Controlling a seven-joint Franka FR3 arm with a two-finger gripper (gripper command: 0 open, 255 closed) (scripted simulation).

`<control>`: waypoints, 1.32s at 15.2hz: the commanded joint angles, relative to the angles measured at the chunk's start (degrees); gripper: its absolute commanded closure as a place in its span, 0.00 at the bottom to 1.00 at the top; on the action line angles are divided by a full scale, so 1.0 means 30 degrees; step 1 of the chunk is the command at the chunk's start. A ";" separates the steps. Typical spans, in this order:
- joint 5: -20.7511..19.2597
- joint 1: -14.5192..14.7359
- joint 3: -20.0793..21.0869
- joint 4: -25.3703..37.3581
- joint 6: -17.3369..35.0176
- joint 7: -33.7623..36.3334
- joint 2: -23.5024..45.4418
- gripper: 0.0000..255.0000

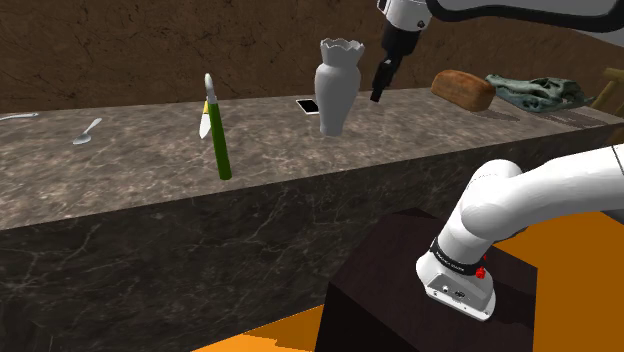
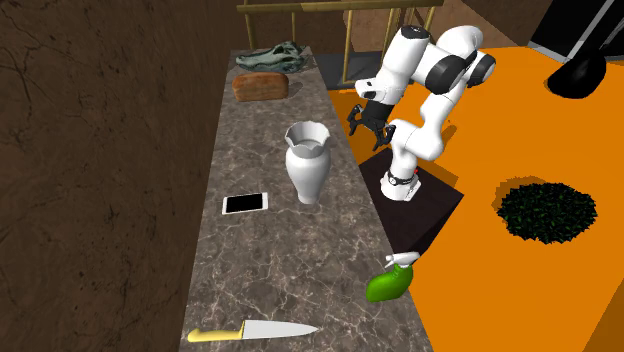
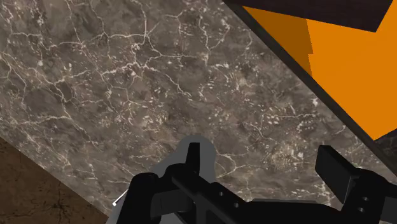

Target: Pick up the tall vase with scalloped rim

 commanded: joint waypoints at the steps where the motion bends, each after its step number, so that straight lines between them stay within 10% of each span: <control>1: 0.0000 0.0000 0.0000 0.0000 0.0000 0.0000 0.0000 0.00; 15: -0.2439 -0.0984 0.1174 1.3733 -0.3308 -0.0052 1.1274 0.00; 20: -0.2371 -0.0959 0.1080 1.1717 -0.1946 0.0207 1.0639 0.00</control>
